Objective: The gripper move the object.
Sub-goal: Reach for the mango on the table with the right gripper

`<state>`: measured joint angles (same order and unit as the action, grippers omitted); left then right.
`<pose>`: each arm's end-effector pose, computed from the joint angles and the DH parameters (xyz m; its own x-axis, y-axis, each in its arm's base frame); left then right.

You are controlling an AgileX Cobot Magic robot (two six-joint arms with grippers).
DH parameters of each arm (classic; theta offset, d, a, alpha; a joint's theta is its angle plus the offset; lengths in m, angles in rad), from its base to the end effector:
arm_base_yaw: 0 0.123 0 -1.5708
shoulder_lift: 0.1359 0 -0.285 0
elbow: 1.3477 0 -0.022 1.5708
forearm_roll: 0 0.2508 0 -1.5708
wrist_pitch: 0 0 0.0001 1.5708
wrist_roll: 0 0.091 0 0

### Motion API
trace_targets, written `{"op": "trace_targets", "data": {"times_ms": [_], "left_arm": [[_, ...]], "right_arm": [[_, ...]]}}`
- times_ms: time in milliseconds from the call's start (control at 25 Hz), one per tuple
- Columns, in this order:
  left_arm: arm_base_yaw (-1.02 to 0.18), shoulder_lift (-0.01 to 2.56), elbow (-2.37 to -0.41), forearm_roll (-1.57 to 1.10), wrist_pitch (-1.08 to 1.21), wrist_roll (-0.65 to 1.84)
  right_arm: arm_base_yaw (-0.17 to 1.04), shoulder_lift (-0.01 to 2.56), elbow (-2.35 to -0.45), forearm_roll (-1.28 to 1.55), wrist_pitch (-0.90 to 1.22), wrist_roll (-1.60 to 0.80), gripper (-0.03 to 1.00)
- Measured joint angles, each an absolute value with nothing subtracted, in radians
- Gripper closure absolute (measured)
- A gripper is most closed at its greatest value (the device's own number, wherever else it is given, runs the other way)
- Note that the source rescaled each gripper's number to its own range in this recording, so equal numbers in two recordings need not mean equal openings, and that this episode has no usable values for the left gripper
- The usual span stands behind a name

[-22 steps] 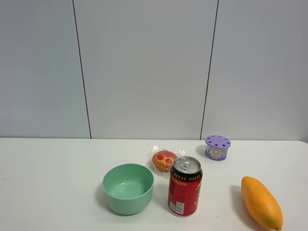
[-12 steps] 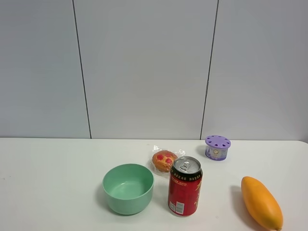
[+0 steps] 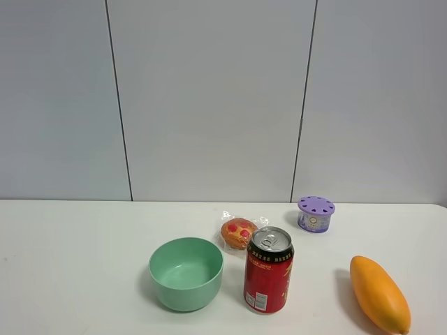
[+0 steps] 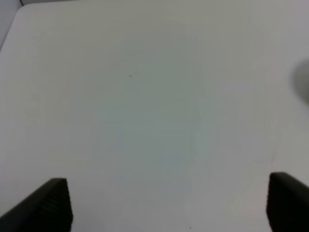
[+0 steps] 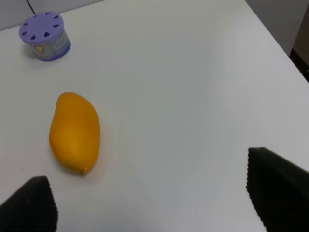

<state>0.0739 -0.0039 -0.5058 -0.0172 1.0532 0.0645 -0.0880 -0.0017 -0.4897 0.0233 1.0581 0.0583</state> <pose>-0.0057 -0.0018 0.2795 -0.4421 0.0234 -0.8967 -0.0358 0.9984 0.0437 -0.0036 0.0022 0.2746 -0.4535 0.1099 -0.8845 0.1018 0.9923 0.0712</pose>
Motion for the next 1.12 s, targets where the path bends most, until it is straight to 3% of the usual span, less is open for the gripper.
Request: {"op": "trace_targets", "data": {"times_ms": [1120], "left_arm": [[0.074,-0.004,-0.506,-0.017,1.053,0.065]], "right_arm": [[-0.078,-0.002,-0.49,0.023,1.058,0.058,0.34]]}}
